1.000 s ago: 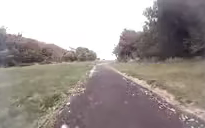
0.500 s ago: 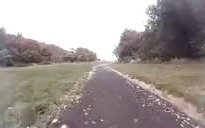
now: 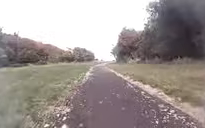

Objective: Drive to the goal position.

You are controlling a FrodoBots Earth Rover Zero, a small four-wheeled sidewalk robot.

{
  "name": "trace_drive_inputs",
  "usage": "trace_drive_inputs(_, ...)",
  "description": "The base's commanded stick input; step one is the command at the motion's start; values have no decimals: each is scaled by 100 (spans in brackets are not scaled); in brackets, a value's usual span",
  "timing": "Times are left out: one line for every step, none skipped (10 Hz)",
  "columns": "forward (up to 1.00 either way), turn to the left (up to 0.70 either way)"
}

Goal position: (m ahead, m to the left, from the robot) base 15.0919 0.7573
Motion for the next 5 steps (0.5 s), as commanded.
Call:
trace_drive_inputs(100, 0)
trace_drive_inputs(100, 0)
trace_drive_inputs(100, 0)
trace_drive_inputs(100, 0)
trace_drive_inputs(100, 0)
